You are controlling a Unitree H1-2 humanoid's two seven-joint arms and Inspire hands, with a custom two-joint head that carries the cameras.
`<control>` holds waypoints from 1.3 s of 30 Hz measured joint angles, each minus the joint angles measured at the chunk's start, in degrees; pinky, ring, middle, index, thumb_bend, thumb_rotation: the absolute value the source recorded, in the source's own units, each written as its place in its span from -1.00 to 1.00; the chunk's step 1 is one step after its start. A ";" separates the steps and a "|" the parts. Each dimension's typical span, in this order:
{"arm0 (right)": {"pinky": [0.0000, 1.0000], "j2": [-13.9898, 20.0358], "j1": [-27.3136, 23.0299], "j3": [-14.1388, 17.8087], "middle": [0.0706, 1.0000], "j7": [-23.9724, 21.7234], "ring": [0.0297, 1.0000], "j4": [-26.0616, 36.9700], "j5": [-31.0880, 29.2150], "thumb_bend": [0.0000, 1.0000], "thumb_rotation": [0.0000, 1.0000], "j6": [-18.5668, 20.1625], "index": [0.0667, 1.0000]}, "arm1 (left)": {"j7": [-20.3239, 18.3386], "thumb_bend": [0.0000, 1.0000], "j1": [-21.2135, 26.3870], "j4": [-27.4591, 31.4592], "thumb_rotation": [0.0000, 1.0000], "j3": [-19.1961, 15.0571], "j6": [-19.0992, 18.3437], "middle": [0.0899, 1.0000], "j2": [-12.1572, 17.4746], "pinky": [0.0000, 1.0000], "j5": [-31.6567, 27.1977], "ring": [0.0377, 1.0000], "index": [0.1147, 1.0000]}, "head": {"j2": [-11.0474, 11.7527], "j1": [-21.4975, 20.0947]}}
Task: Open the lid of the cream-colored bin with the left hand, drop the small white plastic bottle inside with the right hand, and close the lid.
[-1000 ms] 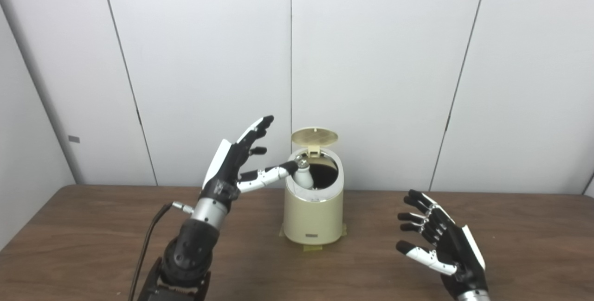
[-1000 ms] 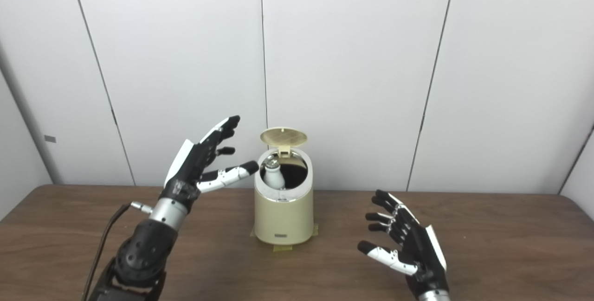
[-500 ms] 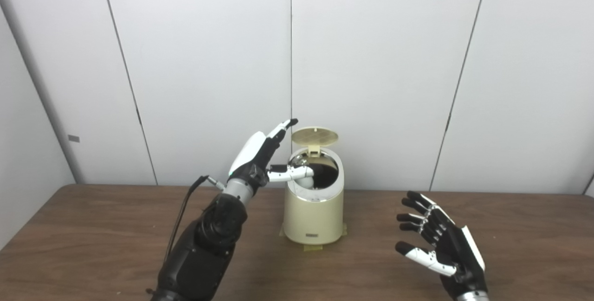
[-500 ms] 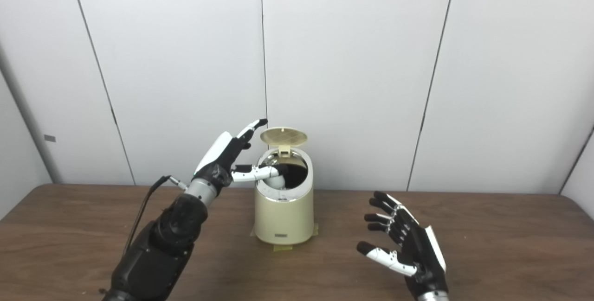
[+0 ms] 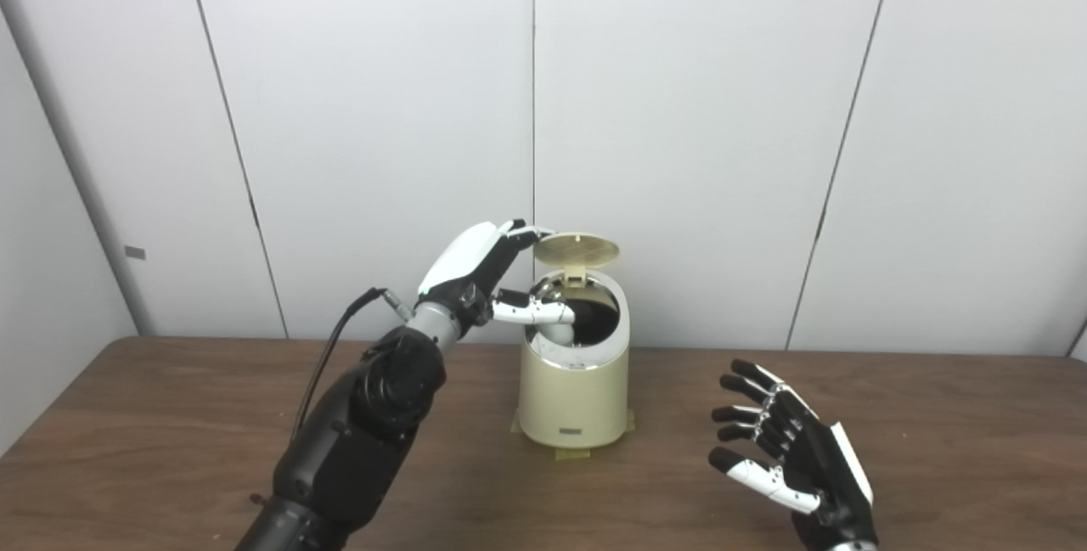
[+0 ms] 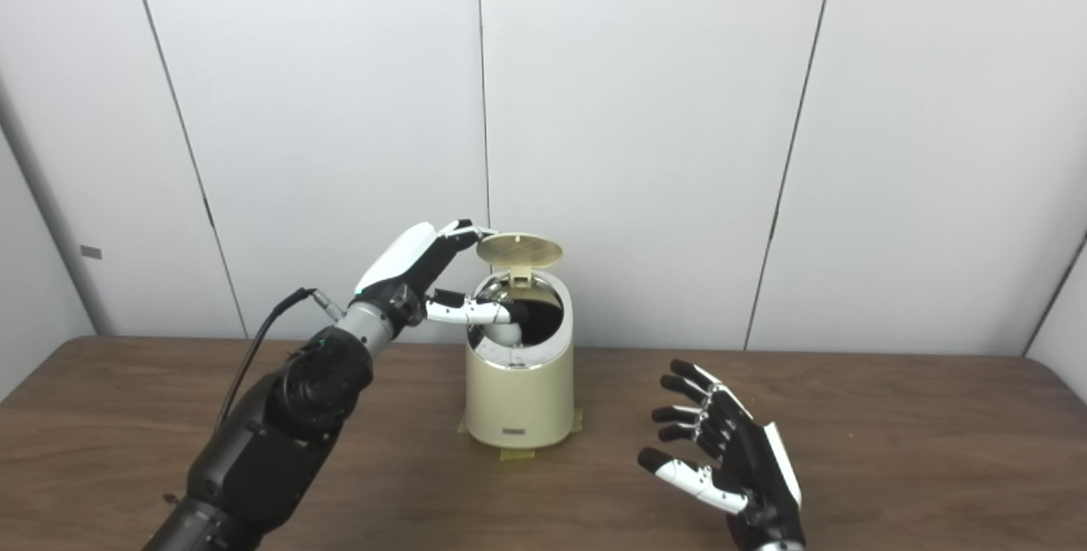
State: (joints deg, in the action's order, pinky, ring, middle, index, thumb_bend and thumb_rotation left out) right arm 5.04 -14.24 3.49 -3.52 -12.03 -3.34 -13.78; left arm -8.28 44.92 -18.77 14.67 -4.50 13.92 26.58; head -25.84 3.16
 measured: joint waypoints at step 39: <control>0.01 -1.80 -0.01 -0.44 0.55 1.05 0.22 2.12 0.30 0.76 -0.47 2.30 0.56 | -8.25 0.94 -4.31 9.81 0.01 2.21 3.07 0.67 5.11 1.00 2.43 1.00 0.56 | -0.97 -2.20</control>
State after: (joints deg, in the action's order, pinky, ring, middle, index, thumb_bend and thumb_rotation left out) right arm 3.24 -14.25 3.05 -2.47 -9.91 -3.03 -11.48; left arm -16.53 40.61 -8.96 16.88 -1.44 19.03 29.01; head -26.81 0.97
